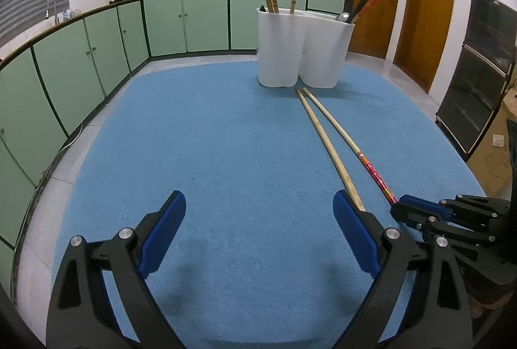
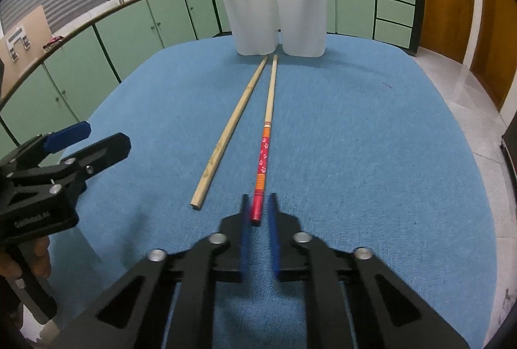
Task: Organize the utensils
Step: 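Grasp the red-patterned chopstick with the right tool while the left tool grasps the wooden chopstick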
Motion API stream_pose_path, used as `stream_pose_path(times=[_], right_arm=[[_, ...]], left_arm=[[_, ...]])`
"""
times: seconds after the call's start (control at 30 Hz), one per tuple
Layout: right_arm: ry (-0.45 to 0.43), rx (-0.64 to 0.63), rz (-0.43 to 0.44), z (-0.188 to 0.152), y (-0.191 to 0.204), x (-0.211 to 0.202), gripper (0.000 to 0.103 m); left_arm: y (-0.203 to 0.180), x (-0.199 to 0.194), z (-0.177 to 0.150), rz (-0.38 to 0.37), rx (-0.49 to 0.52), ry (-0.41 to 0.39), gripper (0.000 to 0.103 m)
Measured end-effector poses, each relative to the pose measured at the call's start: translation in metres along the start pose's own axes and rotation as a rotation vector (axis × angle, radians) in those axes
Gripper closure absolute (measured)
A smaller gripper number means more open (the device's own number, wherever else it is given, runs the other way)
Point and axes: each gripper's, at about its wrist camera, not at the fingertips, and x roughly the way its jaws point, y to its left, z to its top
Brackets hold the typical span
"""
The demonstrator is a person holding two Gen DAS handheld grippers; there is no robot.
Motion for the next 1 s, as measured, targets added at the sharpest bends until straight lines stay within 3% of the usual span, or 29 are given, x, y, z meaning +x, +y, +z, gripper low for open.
stream_pose_path(times=[0.43,0.5,0.73,0.93,1.0], right_arm=[[-0.018,0.127,-0.073,-0.014,-0.042,-0.023,0.097],[-0.022,0.151,-0.085,-0.015,-0.051,-0.026,0.097],[-0.041,0.169,-0.081,-0.015,-0.06,-0.029,0.097],[-0.041,0.159,-0.065,-0.015,-0.057,-0.028,0.097],[-0.043,0.16,-0.06,-0.016,-0.059,-0.029,0.097]], left_arm=[[-0.041,0.008,-0.005,-0.079,0.035,0.038,0.014],[-0.047,0.011,-0.006,-0.089,0.042,0.049,0.023],[-0.066,0.028,-0.011,-0.111,0.037,0.121,0.041],[-0.073,0.035,-0.012,-0.094,0.035,0.146,0.065],[-0.074,0.035,-0.01,-0.087,0.03,0.147,0.082]])
